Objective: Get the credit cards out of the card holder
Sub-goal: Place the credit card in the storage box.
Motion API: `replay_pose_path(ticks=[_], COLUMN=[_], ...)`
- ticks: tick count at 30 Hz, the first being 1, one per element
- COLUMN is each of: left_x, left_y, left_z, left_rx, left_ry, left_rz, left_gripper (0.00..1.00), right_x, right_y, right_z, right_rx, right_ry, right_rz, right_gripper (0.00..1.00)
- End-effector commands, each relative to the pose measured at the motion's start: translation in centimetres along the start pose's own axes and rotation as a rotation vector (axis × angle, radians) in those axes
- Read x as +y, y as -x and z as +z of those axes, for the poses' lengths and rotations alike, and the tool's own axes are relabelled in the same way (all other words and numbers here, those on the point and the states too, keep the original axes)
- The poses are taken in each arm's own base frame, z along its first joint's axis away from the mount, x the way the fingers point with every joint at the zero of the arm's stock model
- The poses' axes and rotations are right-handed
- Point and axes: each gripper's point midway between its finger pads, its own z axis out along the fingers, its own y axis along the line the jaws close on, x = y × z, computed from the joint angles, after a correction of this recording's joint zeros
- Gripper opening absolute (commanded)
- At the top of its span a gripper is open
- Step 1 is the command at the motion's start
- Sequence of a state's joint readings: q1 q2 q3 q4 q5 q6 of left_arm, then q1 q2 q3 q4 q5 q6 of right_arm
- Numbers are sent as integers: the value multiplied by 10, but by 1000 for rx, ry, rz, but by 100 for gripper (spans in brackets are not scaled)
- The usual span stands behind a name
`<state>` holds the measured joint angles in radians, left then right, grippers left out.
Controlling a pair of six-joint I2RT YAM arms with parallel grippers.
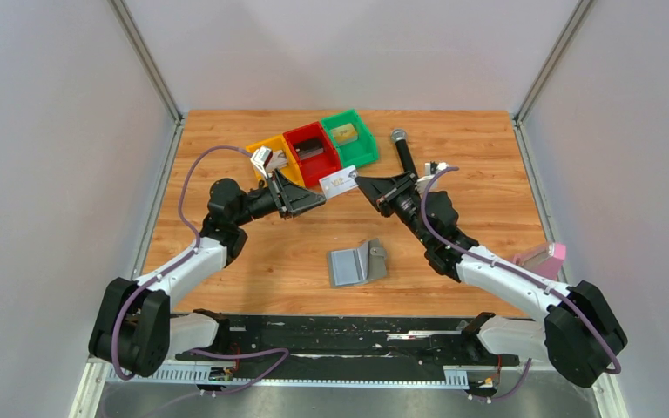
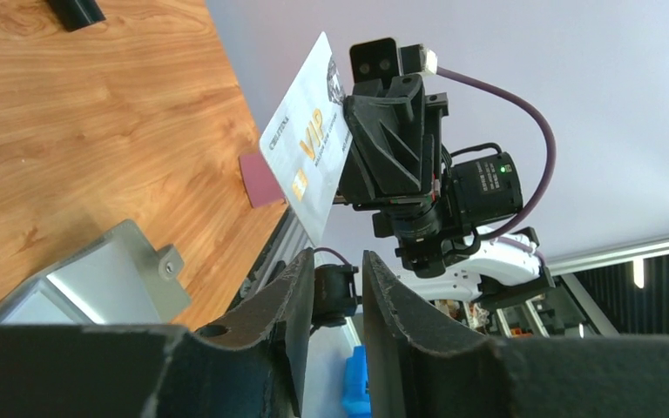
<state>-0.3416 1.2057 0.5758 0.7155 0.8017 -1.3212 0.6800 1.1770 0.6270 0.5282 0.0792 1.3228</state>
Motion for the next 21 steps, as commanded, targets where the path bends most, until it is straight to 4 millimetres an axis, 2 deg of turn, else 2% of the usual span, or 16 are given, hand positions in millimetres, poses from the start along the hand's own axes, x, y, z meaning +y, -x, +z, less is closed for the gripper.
replay_pose_path(ticks=[1, 4, 7, 12, 16, 21], left_x=[-7, -5, -2, 4, 13, 19], left_y=[5, 7, 7, 8, 6, 4], left_z=[5, 7, 8, 9, 8, 7], left_rx=[-9, -7, -1, -1, -2, 4], left_ry=[-24, -17, -6, 24, 56, 72], left_rz=[30, 23, 21, 35, 24, 10], left_gripper=[32, 25, 24, 42, 52, 57], right_x=[11, 8, 3, 0, 5, 7], right_y=[5, 2, -1, 1, 4, -2], right_z=[-2, -3, -5, -8, -9, -7], right_rx=[-32, -22, -10, -24, -35, -10], right_ry=[35, 30, 22, 20, 28, 31], right_rz=[50, 48, 60, 71, 56, 50], right_gripper=[0, 0, 0, 0, 0, 0])
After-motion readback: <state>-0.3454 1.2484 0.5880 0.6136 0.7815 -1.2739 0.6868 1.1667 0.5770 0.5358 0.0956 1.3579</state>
